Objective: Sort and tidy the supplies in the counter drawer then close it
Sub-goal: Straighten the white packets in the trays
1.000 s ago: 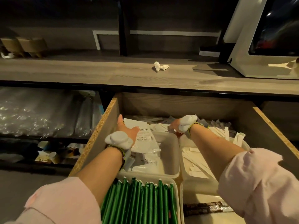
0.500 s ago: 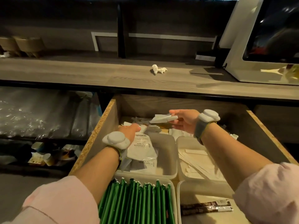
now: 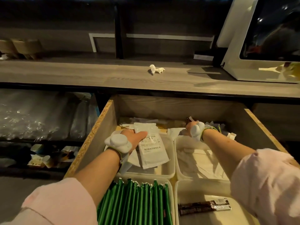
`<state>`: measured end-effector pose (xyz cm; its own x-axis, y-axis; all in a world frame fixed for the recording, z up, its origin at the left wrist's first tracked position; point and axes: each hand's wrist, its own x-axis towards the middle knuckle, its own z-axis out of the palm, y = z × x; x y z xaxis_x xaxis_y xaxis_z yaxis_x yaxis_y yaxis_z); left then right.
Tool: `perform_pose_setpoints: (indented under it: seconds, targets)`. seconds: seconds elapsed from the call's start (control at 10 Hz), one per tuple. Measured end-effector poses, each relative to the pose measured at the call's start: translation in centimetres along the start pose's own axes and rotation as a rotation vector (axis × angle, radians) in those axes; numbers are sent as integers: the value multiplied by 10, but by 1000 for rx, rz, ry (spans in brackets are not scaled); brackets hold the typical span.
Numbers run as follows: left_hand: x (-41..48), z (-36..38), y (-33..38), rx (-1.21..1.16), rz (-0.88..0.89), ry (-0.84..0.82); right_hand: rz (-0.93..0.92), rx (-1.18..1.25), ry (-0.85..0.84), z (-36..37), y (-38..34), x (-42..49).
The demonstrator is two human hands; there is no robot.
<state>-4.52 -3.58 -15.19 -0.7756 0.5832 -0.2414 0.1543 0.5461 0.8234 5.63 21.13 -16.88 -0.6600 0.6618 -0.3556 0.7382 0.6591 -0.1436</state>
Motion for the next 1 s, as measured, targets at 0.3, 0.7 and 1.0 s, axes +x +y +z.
perform_pose_setpoints:
  seconds: [0.3, 0.7, 1.0]
  targets:
    - [-4, 13, 0, 56, 28, -81, -54, -106, -22, -6, -9, 1]
    - [2, 19, -2, 240, 7, -123, -128, -193, 440, -36, -23, -49]
    - [-5, 37, -10, 606, -165, -108, 152, 1340, -183, 4, -74, -142]
